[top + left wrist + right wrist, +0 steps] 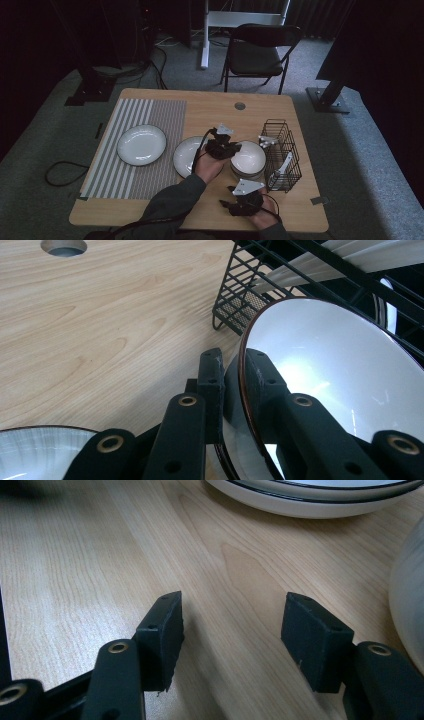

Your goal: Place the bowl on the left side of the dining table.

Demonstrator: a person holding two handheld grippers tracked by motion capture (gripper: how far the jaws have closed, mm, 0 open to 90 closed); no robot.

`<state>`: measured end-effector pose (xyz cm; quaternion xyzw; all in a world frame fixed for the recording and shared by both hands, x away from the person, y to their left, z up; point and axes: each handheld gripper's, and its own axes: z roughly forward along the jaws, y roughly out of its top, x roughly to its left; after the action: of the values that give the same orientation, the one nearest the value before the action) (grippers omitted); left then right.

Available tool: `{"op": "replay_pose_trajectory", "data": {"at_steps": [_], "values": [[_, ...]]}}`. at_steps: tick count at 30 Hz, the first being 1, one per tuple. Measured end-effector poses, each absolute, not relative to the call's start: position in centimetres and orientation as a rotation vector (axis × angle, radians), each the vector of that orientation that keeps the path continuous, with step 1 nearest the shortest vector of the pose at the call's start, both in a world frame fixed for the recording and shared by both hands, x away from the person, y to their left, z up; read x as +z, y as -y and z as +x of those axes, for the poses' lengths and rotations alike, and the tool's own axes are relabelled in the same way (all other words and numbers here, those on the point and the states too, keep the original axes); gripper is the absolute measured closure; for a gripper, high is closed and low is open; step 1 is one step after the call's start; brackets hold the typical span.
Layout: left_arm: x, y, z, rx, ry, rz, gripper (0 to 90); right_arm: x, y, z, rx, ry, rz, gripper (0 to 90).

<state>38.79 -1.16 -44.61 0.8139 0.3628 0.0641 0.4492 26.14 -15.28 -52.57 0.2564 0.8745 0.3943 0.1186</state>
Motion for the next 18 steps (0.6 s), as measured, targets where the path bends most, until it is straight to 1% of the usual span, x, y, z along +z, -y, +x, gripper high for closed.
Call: {"op": "replay_pose_trajectory", "data": {"at_steps": [4,7,14,18], "values": [[-44.70,1.10,38.82,0.144,-0.910,2.002,80.2,-52.57,15.28,26.14,1.153,-2.557,0.749,41.3],[-45.04,0.83,38.95,0.096,-0.928,1.973,80.9,-52.57,15.29,26.15,1.152,-2.557,0.748,41.3],[-45.20,0.73,38.96,0.084,-0.928,1.956,81.2,-52.57,15.29,26.15,1.152,-2.556,0.748,41.3],[-45.13,0.51,39.10,0.045,-0.931,1.927,81.3,-52.57,15.29,26.15,1.151,-2.556,0.747,41.3]]}}
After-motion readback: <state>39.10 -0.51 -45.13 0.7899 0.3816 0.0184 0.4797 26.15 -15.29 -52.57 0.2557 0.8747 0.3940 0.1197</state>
